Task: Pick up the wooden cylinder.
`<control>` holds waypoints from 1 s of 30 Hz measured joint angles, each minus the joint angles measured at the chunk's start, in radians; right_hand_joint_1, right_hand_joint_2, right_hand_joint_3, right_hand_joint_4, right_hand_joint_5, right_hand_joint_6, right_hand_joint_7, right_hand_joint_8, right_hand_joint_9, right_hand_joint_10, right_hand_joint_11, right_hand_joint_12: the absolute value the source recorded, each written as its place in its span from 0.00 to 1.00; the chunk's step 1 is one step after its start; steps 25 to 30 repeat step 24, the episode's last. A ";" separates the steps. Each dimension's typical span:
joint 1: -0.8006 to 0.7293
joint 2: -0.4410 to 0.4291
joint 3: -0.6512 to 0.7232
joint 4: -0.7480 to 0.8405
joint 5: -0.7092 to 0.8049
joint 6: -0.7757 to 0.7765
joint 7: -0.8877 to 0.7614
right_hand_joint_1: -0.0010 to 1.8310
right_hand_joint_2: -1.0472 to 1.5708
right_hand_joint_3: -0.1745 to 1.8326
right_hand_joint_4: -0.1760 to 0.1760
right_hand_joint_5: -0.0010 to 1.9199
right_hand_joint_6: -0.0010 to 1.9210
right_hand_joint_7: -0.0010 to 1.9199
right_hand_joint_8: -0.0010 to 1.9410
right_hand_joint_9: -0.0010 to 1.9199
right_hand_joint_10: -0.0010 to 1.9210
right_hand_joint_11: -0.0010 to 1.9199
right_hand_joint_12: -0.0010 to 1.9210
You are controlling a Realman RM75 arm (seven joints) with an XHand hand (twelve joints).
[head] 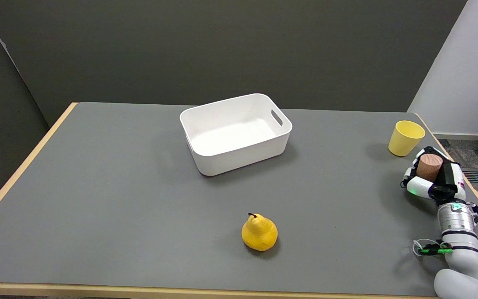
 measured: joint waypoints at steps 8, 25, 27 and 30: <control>0.005 0.000 0.004 0.002 -0.016 0.022 -0.007 0.84 0.66 0.70 0.45 0.31 0.98 0.36 0.95 0.47 1.00 0.38 1.00; 0.012 0.010 0.079 0.102 -0.182 0.038 -0.076 0.85 0.62 0.78 0.47 0.34 0.99 0.40 0.97 0.51 1.00 0.49 1.00; 0.012 0.010 0.079 0.102 -0.182 0.038 -0.076 0.85 0.62 0.78 0.47 0.34 0.99 0.40 0.97 0.51 1.00 0.49 1.00; 0.012 0.010 0.079 0.102 -0.182 0.038 -0.076 0.85 0.62 0.78 0.47 0.34 0.99 0.40 0.97 0.51 1.00 0.49 1.00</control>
